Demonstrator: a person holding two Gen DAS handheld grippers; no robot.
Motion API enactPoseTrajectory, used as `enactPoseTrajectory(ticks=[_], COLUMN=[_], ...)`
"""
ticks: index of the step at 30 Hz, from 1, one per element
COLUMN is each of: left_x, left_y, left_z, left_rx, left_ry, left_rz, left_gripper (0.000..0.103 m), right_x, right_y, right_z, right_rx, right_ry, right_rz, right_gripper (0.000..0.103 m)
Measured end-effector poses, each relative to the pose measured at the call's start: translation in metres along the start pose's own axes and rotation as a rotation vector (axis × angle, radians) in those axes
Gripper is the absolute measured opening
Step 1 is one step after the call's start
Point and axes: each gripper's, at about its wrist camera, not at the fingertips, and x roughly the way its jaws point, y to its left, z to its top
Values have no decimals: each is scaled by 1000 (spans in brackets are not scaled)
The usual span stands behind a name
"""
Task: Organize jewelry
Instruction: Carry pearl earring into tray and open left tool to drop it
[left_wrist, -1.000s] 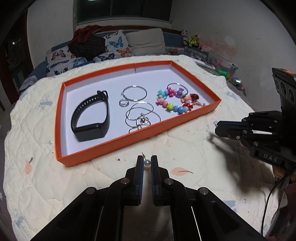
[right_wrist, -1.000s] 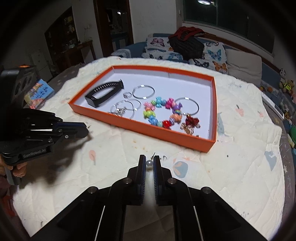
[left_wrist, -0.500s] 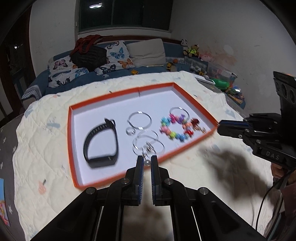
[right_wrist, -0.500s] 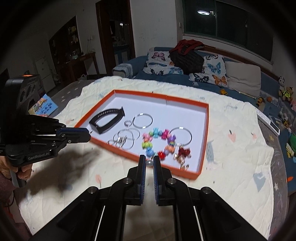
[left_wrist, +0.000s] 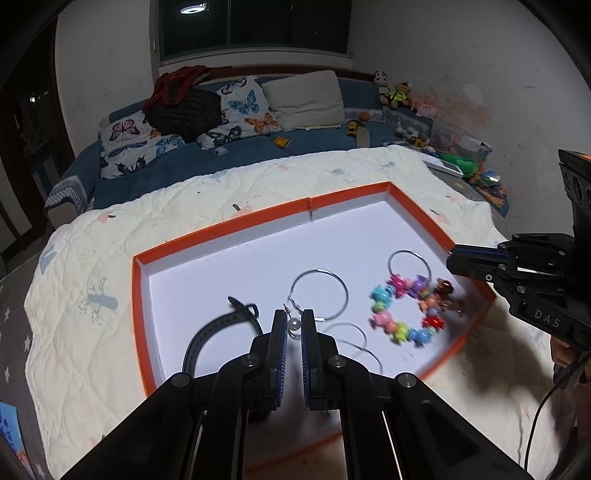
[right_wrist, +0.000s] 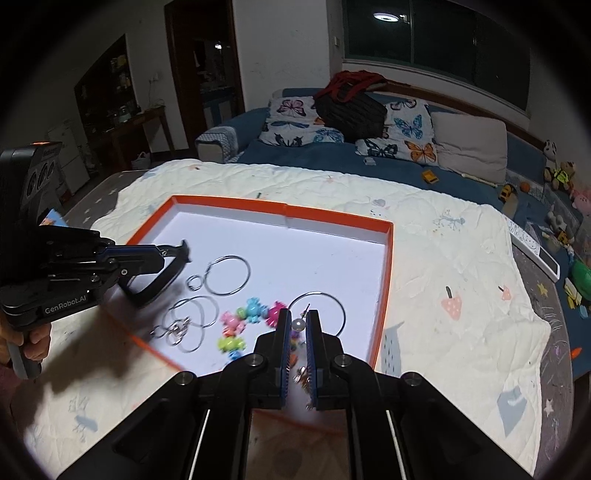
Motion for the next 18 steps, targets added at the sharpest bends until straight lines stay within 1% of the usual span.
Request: enactPoseTrajectory(ticks=[6, 11, 18], left_x=[24, 43, 53], left_y=[2, 9, 13], left_z=[10, 16, 18], left_rx=[21, 6, 3], left_ry=[23, 49, 61], left_rz=[15, 24, 38], left_gripper=[7, 7, 7], right_x=[13, 18, 25], right_y=[-5, -7, -7], right_z=[2, 2, 2], right_rx=[3, 5, 2], right_ry=[23, 35, 57], right_rz=[-10, -15, -25], right_gripper=[10, 10, 10])
